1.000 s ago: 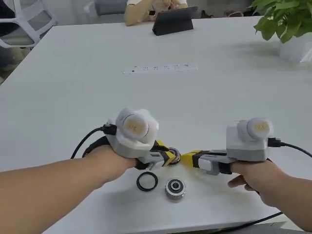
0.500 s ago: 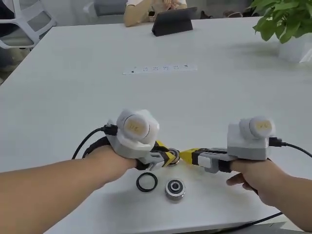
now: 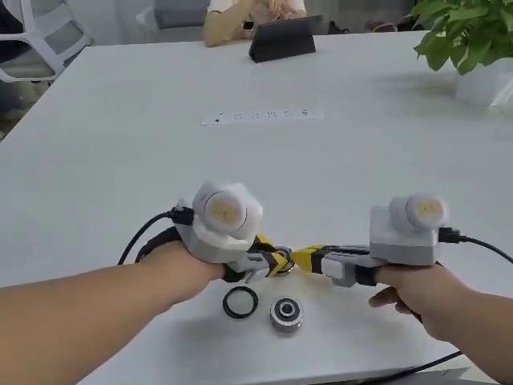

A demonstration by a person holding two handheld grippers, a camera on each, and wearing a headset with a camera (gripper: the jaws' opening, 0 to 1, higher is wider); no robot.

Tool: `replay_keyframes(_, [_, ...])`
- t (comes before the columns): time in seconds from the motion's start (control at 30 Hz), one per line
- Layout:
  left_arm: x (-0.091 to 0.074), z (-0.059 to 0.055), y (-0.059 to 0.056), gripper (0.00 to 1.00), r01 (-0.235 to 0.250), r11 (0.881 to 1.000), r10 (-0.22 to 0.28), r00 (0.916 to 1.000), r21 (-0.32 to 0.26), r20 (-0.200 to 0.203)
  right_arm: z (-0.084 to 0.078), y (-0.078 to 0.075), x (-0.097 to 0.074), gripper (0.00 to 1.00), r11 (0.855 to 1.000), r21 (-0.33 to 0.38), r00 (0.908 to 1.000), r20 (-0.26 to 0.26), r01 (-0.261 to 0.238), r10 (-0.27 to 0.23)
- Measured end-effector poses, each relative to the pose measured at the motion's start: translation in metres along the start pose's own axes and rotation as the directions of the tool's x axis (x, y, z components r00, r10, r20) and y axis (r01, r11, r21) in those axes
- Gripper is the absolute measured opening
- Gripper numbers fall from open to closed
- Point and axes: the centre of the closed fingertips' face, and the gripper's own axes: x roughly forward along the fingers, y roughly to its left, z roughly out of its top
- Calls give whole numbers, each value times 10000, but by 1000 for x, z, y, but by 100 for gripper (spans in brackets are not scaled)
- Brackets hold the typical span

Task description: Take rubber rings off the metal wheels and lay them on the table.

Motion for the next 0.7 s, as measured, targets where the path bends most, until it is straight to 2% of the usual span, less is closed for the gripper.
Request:
replay_keyframes(0.37, [0,0,0,7,12,10000,-12,10000,81,-20,2,5,1,0,9999,45,9998,61,-164,164])
replay_keyframes(0.47, [0,0,0,7,17,10000,-17,10000,93,-18,3,7,1,0,9996,49,9996,116,-275,274])
replay_keyframes(0.53, [0,0,0,7,25,9999,-25,10000,100,-12,5,13,2,0,9986,108,9984,220,-523,520])
replay_keyframes(0.6, [0,0,0,7,21,10000,-21,10000,91,-2,5,11,1,0,9989,-164,9989,184,-436,439])
replay_keyframes(0.7, [0,0,0,7,10,10000,-10,10000,79,1,5,11,1,0,9988,-113,9986,225,-467,470])
